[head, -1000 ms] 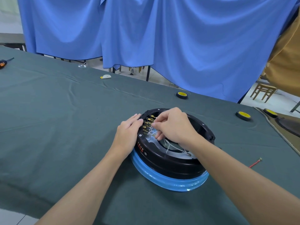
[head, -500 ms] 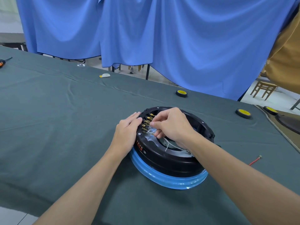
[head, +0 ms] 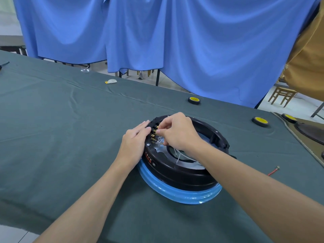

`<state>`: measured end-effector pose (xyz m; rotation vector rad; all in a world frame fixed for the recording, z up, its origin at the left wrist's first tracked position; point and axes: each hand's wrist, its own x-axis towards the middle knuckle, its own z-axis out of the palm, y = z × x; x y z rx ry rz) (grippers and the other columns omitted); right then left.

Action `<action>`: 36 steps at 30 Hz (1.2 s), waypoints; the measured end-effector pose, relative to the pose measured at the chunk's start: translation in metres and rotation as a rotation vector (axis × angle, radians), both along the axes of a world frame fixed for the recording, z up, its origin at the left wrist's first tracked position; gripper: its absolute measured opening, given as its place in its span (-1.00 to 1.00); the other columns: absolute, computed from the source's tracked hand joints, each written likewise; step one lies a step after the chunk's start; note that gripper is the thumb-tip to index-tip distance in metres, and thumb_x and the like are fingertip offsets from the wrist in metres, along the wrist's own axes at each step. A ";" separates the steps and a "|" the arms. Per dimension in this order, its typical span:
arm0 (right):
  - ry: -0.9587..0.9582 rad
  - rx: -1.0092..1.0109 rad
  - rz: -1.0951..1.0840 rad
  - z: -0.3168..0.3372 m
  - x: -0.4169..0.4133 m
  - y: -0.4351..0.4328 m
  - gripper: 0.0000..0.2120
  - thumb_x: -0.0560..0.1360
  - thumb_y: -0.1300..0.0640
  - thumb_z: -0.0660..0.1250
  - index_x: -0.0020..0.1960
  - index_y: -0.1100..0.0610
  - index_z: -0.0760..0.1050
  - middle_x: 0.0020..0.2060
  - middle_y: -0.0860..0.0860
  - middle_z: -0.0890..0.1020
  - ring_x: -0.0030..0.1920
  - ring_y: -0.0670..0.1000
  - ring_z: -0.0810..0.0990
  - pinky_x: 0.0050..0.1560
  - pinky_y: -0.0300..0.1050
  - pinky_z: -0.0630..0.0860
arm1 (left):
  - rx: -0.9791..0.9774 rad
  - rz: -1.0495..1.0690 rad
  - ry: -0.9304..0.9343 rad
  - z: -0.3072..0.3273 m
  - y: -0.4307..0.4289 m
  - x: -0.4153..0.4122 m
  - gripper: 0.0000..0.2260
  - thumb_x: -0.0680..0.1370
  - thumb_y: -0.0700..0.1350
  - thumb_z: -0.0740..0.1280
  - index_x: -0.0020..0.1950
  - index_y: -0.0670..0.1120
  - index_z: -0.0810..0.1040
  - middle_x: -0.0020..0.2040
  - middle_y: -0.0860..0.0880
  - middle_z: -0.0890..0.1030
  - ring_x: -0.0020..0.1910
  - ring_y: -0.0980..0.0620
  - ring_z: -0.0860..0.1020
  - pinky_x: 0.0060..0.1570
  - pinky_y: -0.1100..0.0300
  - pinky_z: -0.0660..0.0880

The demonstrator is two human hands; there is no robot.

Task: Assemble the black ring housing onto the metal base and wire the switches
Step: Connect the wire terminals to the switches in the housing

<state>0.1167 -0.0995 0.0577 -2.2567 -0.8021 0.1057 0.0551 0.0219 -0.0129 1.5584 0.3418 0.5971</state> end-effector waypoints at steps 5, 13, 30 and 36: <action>0.011 -0.018 0.067 0.006 -0.001 -0.006 -0.89 0.52 0.19 0.37 -0.17 0.15 0.62 -0.43 -0.02 0.61 -0.50 -0.17 0.59 -0.36 -0.36 0.47 | 0.030 0.003 -0.026 0.000 0.002 0.001 -0.51 0.45 0.00 0.27 0.33 -0.14 0.57 0.38 -0.03 0.53 0.40 0.09 0.43 0.47 -0.01 0.28; -0.305 0.163 -0.155 0.032 0.037 -0.071 -0.85 0.48 0.14 0.34 -0.23 0.01 0.62 -0.36 -0.25 0.59 -0.26 -0.23 0.52 -0.18 -0.46 0.36 | -0.074 -0.024 -0.150 0.004 0.010 -0.002 -0.67 0.58 -0.24 0.24 -0.10 0.07 0.76 -0.03 -0.05 0.73 0.02 0.00 0.68 0.09 0.09 0.55; -0.133 -0.351 -0.556 -0.047 0.104 -0.124 -0.80 0.49 0.22 0.29 -0.28 0.19 0.34 -0.20 0.16 0.49 -0.16 0.21 0.42 -0.21 -0.07 0.39 | -0.208 -0.012 -0.258 0.004 0.006 0.001 -0.61 0.59 -0.31 0.20 -0.17 0.00 0.76 -0.14 -0.04 0.73 -0.16 0.08 0.69 -0.20 0.31 0.58; -0.139 -0.244 -0.587 -0.042 0.110 -0.137 -0.88 0.57 0.19 0.24 -0.10 0.23 0.35 0.04 0.27 0.53 -0.01 0.27 0.48 -0.14 -0.04 0.36 | -0.211 -0.028 -0.262 0.003 0.007 0.001 -0.63 0.58 -0.29 0.20 -0.14 0.00 0.76 -0.12 -0.05 0.73 -0.14 0.07 0.70 -0.19 0.30 0.58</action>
